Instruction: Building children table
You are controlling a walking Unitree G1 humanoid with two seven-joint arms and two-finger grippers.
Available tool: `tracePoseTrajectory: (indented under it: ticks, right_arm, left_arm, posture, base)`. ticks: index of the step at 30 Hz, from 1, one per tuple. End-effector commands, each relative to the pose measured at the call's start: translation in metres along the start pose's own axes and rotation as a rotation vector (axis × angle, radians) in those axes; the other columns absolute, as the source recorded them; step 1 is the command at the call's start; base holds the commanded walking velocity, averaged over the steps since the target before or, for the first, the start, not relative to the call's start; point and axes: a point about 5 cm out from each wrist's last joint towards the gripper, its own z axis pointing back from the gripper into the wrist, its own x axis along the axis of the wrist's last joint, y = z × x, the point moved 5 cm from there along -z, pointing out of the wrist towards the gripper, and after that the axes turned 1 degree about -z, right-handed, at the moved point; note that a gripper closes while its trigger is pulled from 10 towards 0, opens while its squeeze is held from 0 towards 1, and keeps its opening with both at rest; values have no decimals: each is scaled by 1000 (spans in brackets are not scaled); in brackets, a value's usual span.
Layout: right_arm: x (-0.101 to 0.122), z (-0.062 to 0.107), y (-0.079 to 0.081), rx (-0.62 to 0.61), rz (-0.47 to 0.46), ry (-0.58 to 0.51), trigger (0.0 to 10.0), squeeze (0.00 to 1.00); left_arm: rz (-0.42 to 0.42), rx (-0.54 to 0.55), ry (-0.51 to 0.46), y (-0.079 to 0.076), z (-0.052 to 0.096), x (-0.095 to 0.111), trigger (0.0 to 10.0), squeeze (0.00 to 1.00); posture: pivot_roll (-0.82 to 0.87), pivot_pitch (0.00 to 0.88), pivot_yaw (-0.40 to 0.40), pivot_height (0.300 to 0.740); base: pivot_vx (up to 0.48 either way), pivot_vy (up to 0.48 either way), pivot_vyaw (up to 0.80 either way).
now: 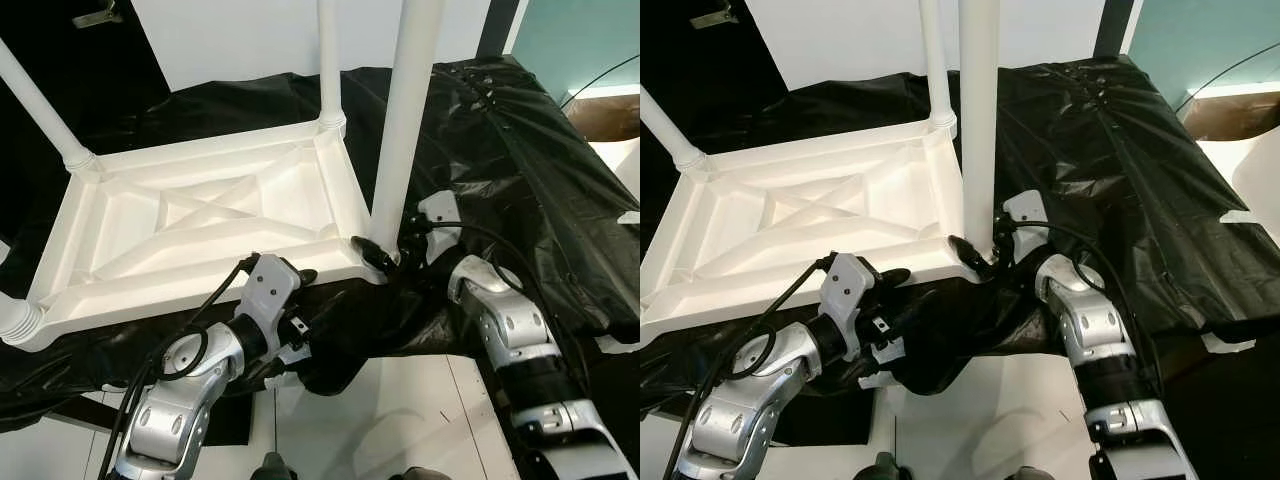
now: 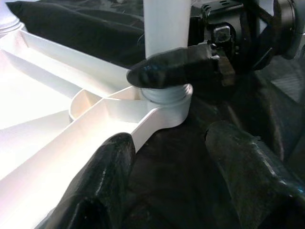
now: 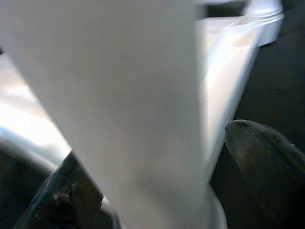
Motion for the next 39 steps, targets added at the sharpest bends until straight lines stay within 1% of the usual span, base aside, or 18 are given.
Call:
tracePoseTrajectory:
  ticks: [1,2,3,7,11,12,13,15,16,20,26,27,32,34,35,37,38,39]
  right_arm:
    - [-2,-7,5,68,18,13,10000,0]
    - [-2,-12,6,108,42,23,10000,0]
    - [-2,-12,6,108,42,23,10000,0]
    - [0,-26,14,240,78,34,10000,0]
    - [-1,-29,17,293,102,50,10000,0]
    - [-2,-29,18,308,110,54,6627,0]
    - [-4,-29,18,319,117,60,1059,0]
    - [-5,-29,19,330,124,63,1059,0]
    - [-6,-29,19,339,125,65,0,0]
    - [-12,-26,18,355,123,76,0,0]
    - [-20,-23,12,327,78,89,0,0]
    - [-22,-21,10,300,39,87,0,0]
    - [-27,-22,7,231,22,97,0,0]
    - [-33,-23,4,121,6,112,0,0]
    - [-38,-23,3,22,-22,124,0,0]
    - [-38,-23,3,22,-22,124,0,0]
    - [-41,-23,3,-13,-31,130,0,0]
    - [-47,-22,3,-98,-83,148,0,0]
  left_arm:
    - [1,82,14,10,2,-4,10000,0]
    - [0,84,15,10,3,-3,10000,0]
    - [0,84,15,10,3,-3,10000,0]
    - [-11,77,23,12,6,-2,10000,0]
    - [-12,71,26,12,6,-3,10000,0]
    - [-11,69,26,11,6,-3,10000,0]
    - [-10,68,26,10,5,-3,10000,0]
    - [-10,68,26,10,5,-3,10000,0]
    - [-7,69,24,10,4,-2,10000,0]
    - [-5,70,22,9,4,-3,10000,0]
    - [-8,69,19,8,3,-2,10000,0]
    - [-10,73,18,8,3,-3,10000,0]
    - [-10,89,16,10,4,-4,10000,0]
    - [-6,102,7,11,3,-3,10000,0]
    - [-9,102,4,10,2,-2,10000,0]
    - [-9,102,4,10,2,-2,10000,0]
    - [-10,102,4,9,1,-2,10000,0]
    - [-7,106,5,10,3,-2,10000,0]
  posture:
    - [41,74,38,740]
    - [48,76,45,740]
    - [48,76,45,740]
    - [52,86,59,740]
    - [52,90,61,740]
    - [55,90,61,740]
    - [55,90,60,740]
    - [57,87,59,740]
    - [57,85,59,740]
    - [56,76,57,740]
    - [58,59,47,740]
    - [64,40,32,740]
    - [64,28,25,740]
    - [73,18,12,740]
    - [79,10,6,740]
    - [79,10,6,740]
    - [79,10,6,740]
    - [86,7,-1,740]
  base:
    - [0,0,0]
    - [0,0,0]
    - [0,0,0]
    - [0,0,0]
    - [0,0,0]
    - [0,0,0]
    - [0,0,0]
    - [0,0,0]
    - [0,0,0]
    - [0,0,0]
    - [0,0,0]
    - [0,0,0]
    - [0,0,0]
    - [0,0,0]
    - [0,0,0]
    - [0,0,0]
    - [0,0,0]
    - [0,0,0]
